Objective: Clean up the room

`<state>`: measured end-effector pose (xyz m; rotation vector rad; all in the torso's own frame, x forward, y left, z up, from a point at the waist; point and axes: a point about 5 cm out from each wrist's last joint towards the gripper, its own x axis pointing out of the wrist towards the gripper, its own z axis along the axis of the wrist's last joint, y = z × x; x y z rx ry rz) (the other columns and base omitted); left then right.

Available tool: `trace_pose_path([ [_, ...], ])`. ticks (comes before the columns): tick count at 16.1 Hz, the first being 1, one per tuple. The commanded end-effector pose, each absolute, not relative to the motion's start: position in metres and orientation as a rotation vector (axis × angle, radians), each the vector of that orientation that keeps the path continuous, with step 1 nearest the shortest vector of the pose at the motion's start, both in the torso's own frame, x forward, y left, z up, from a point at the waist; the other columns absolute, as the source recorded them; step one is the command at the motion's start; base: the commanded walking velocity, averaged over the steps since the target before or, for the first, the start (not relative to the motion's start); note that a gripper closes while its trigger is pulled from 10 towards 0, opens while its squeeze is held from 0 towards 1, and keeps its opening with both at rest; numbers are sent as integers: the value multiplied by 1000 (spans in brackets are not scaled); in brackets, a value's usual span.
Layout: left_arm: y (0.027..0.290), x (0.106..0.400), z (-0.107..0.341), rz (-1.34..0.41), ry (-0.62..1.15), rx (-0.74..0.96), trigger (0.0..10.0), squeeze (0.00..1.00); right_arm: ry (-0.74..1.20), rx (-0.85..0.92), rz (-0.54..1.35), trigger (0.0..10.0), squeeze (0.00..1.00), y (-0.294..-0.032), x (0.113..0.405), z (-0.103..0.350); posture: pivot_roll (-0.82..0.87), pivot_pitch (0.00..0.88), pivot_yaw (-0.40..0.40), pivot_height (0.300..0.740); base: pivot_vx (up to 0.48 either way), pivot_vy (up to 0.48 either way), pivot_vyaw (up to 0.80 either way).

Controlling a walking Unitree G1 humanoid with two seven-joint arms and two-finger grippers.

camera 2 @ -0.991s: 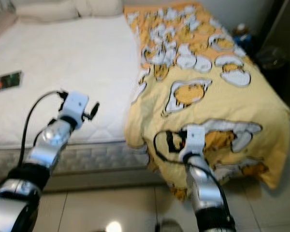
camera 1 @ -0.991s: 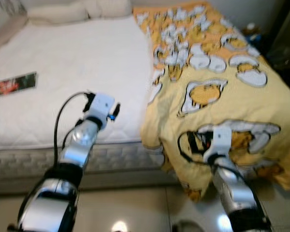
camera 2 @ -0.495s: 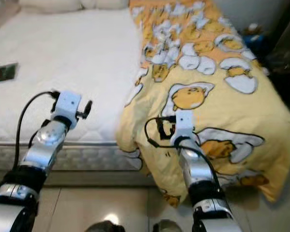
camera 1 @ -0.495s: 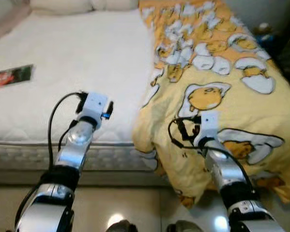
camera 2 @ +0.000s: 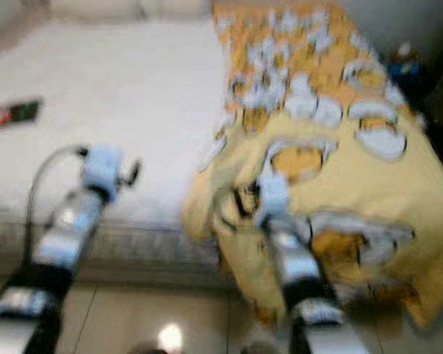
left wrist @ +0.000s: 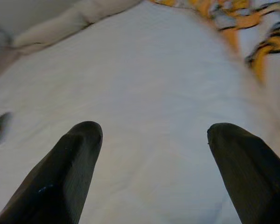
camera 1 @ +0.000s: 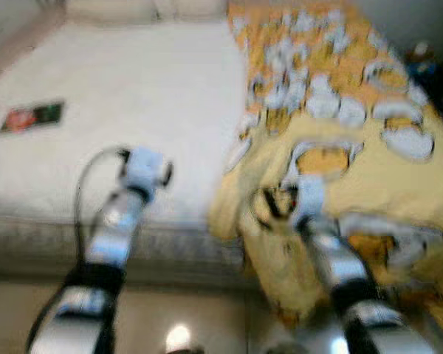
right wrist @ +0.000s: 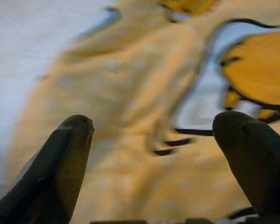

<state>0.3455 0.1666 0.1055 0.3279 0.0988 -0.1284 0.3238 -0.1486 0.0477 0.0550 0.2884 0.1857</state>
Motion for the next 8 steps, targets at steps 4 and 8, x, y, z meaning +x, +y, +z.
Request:
trace_pose_path([
  [4, 178, 346, 115, -83, 73, 350, 10000, 0, 263, 81, 194, 10000, 0, -142, 334, 57, -12, 57, 50, 740, 418, 123, 0],
  [8, 183, 345, 113, -58, 89, 361, 10000, 0, 228, 113, 280, 10000, 0, -127, 342, 67, -3, 68, 53, 740, 0, 0, 0],
])
